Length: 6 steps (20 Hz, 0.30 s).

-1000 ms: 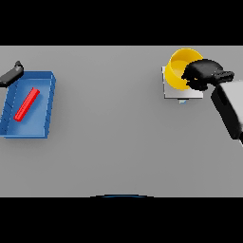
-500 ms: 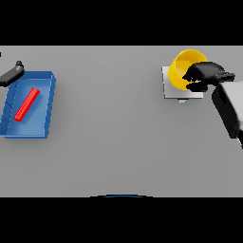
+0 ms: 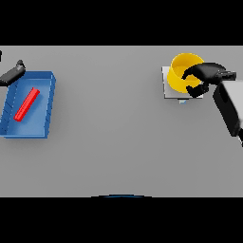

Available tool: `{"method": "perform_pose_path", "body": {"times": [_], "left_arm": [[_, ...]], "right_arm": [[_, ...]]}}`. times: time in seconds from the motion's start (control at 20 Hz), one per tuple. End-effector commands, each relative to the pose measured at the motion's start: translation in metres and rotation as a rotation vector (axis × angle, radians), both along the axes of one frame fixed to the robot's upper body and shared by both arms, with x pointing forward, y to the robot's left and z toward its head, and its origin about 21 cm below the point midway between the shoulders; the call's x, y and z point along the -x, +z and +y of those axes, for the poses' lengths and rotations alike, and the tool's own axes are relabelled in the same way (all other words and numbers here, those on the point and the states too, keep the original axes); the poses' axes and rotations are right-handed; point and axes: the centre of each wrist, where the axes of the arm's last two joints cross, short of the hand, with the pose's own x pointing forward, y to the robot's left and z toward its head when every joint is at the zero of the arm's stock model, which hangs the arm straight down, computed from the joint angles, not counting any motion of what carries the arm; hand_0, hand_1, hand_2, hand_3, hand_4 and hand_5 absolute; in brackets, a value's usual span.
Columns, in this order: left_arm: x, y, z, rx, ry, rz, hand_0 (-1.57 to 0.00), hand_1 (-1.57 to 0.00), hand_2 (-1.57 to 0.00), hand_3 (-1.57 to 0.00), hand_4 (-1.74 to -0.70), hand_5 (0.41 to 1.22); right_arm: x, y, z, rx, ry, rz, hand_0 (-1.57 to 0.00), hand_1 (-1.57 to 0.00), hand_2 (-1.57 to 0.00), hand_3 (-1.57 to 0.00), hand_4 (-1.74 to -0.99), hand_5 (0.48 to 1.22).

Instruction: Pick up the red beaker and tilt it to pour out 1 green nut into yellow bowl. Pick up the yellow bowl and place it on the metallic measuring scale.

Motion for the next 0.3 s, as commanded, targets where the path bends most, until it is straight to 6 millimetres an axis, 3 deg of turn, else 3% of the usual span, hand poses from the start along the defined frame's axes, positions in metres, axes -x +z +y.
{"method": "perform_pose_path", "body": {"times": [0.0,0.25], "left_arm": [[-0.0007,0.0038,0.0013,-0.001,0.006,0.0,0.0,0.0,0.0,0.0,-0.86,0.772],[-0.0001,0.0056,-0.0035,-0.008,0.019,0.001,0.0,0.0,0.0,0.0,-0.85,0.768]], "right_arm": [[-0.0005,0.0012,-0.001,0.007,0.0,0.001,-0.15,-0.11,-0.18,-0.4,-1.452,0.818],[-0.0013,0.0008,0.0003,0.011,0.019,-0.006,-0.05,-0.04,-0.06,-0.26,-1.414,0.796]]}}
